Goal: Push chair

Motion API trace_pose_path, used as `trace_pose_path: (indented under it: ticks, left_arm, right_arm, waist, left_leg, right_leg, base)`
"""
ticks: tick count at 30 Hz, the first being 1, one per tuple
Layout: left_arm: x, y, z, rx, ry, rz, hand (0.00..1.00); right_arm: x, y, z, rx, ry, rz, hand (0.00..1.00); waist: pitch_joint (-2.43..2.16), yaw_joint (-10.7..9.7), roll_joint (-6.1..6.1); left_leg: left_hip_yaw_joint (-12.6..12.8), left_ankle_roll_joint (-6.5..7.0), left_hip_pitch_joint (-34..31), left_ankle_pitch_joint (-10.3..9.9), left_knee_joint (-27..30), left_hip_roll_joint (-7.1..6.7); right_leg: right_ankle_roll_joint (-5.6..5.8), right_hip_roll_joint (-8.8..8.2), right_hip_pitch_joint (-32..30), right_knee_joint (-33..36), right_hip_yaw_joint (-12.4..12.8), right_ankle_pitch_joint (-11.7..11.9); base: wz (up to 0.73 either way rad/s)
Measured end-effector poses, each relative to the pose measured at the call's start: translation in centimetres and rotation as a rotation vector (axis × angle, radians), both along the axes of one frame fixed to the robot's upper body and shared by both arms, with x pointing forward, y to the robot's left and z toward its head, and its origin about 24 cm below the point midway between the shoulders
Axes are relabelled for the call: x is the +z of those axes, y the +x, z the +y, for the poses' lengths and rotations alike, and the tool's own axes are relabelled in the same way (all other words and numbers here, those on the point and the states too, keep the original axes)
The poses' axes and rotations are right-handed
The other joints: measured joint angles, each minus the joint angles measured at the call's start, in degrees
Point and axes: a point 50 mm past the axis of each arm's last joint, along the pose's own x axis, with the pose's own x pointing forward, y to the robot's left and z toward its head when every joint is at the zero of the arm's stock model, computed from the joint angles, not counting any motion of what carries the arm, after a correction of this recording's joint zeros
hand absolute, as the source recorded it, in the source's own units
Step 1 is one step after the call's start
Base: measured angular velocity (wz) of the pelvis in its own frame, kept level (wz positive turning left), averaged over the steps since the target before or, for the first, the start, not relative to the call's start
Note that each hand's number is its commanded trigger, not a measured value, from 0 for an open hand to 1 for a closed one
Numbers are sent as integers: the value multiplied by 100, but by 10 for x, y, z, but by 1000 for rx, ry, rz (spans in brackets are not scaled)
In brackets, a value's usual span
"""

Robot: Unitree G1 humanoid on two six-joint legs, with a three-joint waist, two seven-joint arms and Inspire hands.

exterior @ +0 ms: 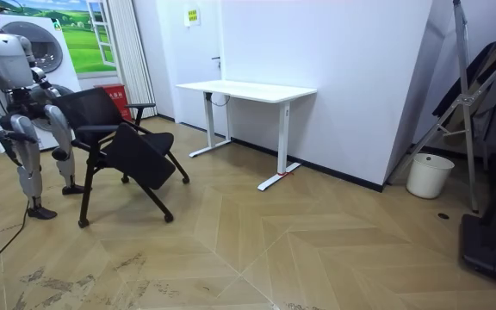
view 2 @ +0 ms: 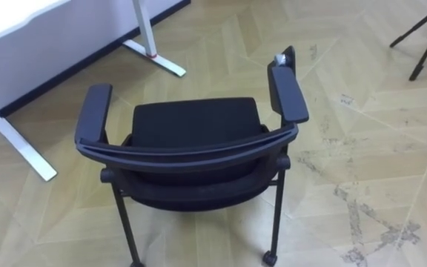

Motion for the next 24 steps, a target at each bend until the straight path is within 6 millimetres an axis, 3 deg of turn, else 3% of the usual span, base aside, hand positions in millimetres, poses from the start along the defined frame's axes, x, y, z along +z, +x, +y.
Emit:
trace_pose_path:
  ticks: [4,14,18,21,24]
  left_arm:
    - [5,2,17,-2,81,14,0]
    - [44,79,74,-145,369,-136,0]
    - [75,117,91,-248,508,-256,0]
    - [95,140,94,-311,593,-330,0]
    - [112,156,91,-374,660,-397,0]
  right_arm:
    - [2,0,-8,-23,-25,-3,0]
    - [10,-6,-41,-4,-120,29,0]
    - [12,-5,-47,-3,-144,31,0]
    - [12,1,-46,-5,-141,26,0]
    - [12,6,-45,-4,-139,15,0]
  waist:
    - [4,-7,66]
    - [-15,-62,470]
    - [-30,-50,518]
    - [-42,-40,532]
    - [-24,-42,506]
  left_leg:
    - [-13,2,9,1,30,0]
    - [-18,10,40,0,66,-1]
    - [-31,9,49,1,47,-13]
    - [-53,11,-10,-10,109,-14]
    - [-95,10,-63,-17,128,-15]
  right_leg:
    - [-1,-2,53,8,2,1]
    - [-2,-3,42,15,23,1]
    - [-3,-9,60,2,8,-29]
    - [-1,-12,50,-3,-10,-31]
    - [0,-11,52,-4,-51,-32]
  base:
    - [0]
    - [-2]
    - [2]
    - [5]
    - [8]
